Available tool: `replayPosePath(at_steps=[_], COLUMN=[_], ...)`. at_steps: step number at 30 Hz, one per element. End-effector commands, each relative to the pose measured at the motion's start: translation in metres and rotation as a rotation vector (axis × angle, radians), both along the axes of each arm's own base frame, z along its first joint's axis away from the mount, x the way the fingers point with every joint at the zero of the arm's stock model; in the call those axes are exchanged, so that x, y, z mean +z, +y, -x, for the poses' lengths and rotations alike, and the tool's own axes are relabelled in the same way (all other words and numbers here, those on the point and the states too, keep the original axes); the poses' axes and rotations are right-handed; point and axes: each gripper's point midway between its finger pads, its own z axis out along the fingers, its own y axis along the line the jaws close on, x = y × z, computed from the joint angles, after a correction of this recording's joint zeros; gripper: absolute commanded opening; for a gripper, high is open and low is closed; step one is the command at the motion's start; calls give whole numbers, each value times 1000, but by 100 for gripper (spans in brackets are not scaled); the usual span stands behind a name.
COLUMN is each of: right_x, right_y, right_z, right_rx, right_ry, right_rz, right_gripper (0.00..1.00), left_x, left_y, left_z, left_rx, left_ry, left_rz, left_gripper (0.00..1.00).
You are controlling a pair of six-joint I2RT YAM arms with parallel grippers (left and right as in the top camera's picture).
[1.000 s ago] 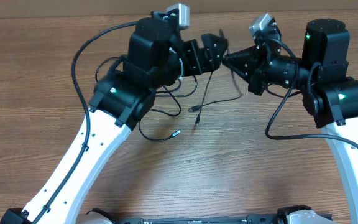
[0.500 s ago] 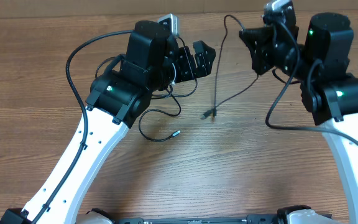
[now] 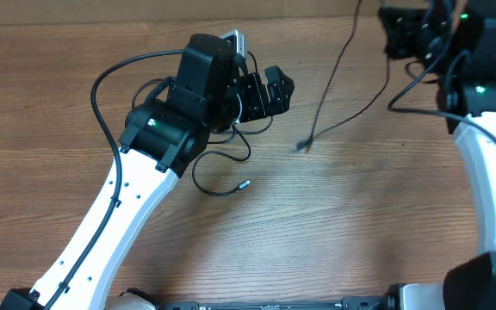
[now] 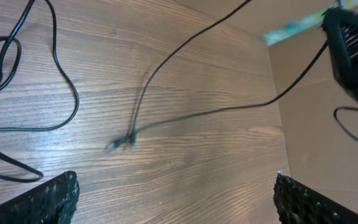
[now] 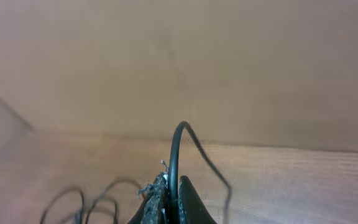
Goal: Untangle cables
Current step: 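Pull the grasped black cable out to the right with the right gripper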
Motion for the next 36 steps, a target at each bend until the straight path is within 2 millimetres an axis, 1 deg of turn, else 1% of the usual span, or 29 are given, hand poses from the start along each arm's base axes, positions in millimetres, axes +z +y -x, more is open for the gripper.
replayPosePath(at_steps=[1,7,12,15,18,20,21,22,27,32,33,36], right_x=[10,-7,-24,-38,-54,-61,-67,-71,-94,-115,-120,-130], right_y=[-11,-40,-71,-97,-131,-150,-165,-174,-223,-273,-285,-315], right_z=[-10,-35,-57,-68,-76,-77,-78,-78,-73,-63,-60,-51], right_rx=[-13,-62,-110,-179,-288,-338,-374,-393,-477,-575,-609,-694], right_ry=[-5,-35,-73,-76,-58,-55,-50,-49,-33,-18,-12,-3], right_rz=[-111,-111,-104,-105,-129,-126,-128,-127,-128,-130,-128,-119], right_gripper=[4,4,4,4,4,4,4,4,4,4,4,4], left_x=[-3,-3,-3,-3,-3,-3,-3,-3,-3,-3,-3,-3], left_y=[2,2,2,2,2,2,2,2,2,2,2,2], left_z=[-3,-3,-3,-3,-3,-3,-3,-3,-3,-3,-3,-3], left_rx=[2,3,3,3,3,3,3,3,3,3,3,3], left_ry=[-4,-5,-4,-4,-4,-4,-4,-4,-4,-4,-4,-4], left_rz=[-18,-18,-18,-18,-18,-18,-18,-18,-18,-18,-18,-18], left_gripper=[100,100,100,100,100,100,100,100,100,100,100,100])
